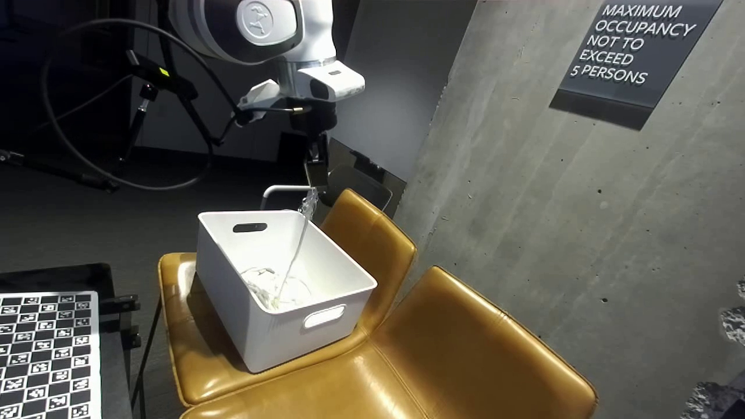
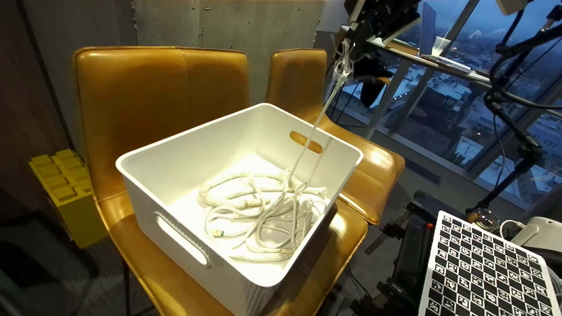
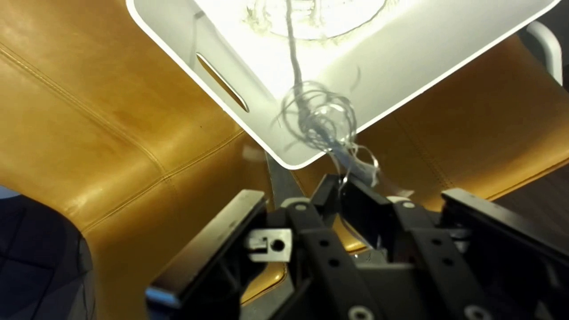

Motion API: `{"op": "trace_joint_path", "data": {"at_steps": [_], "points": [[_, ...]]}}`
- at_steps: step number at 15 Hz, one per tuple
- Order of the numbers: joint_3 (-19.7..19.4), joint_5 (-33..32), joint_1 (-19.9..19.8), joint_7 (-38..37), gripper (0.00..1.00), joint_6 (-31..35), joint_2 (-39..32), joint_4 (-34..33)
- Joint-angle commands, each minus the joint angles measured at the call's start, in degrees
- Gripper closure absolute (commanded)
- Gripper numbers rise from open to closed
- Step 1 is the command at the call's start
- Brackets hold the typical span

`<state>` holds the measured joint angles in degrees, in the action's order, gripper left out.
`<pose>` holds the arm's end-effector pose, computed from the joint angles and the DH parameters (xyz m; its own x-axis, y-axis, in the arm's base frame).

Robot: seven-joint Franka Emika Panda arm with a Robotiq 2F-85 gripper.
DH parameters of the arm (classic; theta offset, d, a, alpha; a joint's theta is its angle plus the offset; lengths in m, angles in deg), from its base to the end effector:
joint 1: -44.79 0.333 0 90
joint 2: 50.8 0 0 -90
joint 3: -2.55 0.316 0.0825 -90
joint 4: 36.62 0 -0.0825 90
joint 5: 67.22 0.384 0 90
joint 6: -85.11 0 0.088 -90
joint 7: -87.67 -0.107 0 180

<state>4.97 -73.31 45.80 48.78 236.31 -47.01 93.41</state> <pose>0.5436 0.0355 0.4333 0.7744 -0.5055 0.3806 -0.4679 -0.8624 -0.1935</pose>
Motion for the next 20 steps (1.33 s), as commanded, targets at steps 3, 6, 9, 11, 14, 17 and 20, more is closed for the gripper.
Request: {"op": "trace_joint_path", "data": {"at_steps": [3, 6, 9, 11, 14, 17, 20], "points": [[2.03, -1.22, 0.88, -0.37, 0.97, 1.22, -0.62, 2.28], [2.68, -1.13, 1.61, -0.66, 0.97, 2.2, -0.99, 2.84], [2.59, 0.48, 1.84, 0.55, 0.64, 2.8, -1.46, 2.37], [2.43, 1.09, 1.84, 1.74, 0.51, 3.64, -1.1, 2.97], [2.28, 3.99, 2.02, 4.92, 0.3, 4.46, 0.34, 4.54], [2.12, 17.48, 3.41, 17.4, 0.06, 0.32, 2.49, 5.87], [1.18, 27.59, 3.71, 25.86, 0.0, -9.33, 5.25, 6.3]]}}
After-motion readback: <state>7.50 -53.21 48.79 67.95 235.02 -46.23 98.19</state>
